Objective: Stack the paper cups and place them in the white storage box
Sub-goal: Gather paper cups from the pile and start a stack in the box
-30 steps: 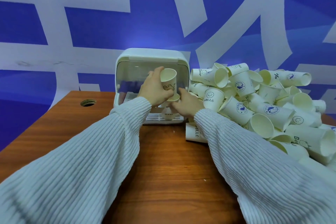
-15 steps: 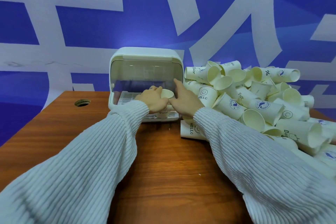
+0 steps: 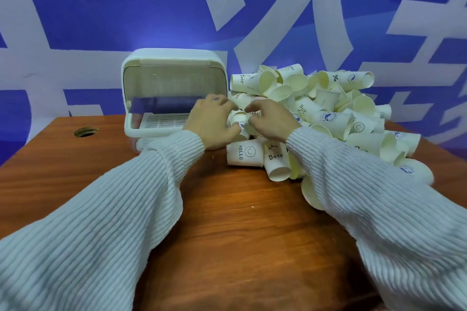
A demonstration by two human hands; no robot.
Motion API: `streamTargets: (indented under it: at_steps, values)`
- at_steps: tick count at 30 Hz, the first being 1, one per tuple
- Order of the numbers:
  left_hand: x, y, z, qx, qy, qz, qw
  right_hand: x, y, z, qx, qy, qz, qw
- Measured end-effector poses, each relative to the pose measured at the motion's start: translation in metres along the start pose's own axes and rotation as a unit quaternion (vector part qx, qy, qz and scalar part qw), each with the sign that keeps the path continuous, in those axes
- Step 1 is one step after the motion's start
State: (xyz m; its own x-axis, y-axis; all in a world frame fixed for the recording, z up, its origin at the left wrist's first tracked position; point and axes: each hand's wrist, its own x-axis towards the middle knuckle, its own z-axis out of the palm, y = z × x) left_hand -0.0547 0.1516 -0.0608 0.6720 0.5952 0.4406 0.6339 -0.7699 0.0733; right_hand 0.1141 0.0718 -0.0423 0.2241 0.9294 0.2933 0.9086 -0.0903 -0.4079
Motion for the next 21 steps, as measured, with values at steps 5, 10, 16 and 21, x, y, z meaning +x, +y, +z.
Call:
streamTargets:
  at_steps: [5, 10, 16, 21]
  values:
    - [-0.008, 0.032, 0.011, 0.083, -0.095, 0.078, 0.989, -0.025, 0.011, -0.025, -0.104, 0.010, -0.057, 0.993]
    - [-0.016, 0.040, 0.021, 0.104, -0.132, 0.094, 0.981, -0.044, 0.020, -0.040, -0.205, -0.046, -0.129, 0.969]
    - [-0.024, 0.043, 0.031, 0.106, -0.142, 0.082, 0.981, -0.057, 0.034, -0.035, -0.273, -0.054, -0.142, 0.950]
    - [-0.028, 0.045, 0.034, 0.100, -0.128, 0.071, 0.984, -0.060, 0.038, -0.032, -0.244, -0.067, -0.114, 0.961]
